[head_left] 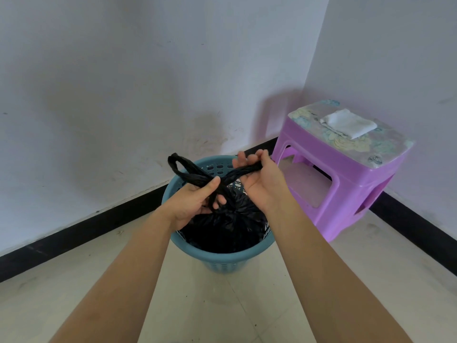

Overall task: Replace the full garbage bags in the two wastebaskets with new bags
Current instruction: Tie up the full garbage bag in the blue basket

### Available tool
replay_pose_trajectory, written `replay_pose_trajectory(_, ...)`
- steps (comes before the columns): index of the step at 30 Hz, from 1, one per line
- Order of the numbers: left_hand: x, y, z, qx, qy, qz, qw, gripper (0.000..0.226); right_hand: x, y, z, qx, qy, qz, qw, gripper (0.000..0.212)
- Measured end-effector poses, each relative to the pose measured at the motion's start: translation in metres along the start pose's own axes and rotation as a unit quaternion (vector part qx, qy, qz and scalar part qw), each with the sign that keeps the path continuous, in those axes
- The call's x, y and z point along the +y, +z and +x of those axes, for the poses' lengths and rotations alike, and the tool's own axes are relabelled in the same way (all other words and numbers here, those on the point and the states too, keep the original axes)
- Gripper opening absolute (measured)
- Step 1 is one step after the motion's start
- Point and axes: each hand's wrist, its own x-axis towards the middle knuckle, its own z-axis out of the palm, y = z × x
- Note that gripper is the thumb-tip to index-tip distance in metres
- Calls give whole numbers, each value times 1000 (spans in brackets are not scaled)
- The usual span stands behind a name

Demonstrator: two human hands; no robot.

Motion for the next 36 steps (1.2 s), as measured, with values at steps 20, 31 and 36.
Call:
replay_pose_trajectory(20, -9, -6, 1, 112, -20, -144, 983, 42, 12, -27, -7, 85, 141, -210, 964, 27)
replay_pose_trajectory(31, 1, -16, -1, 154, 93, -39, 983, 43, 7, -40, -4, 92, 14, -512, 854, 11)
replay_pose_trajectory(36, 11, -17, -2, 159, 117, 24, 980, 45, 3, -41, 4, 13, -195, -680, 707, 24)
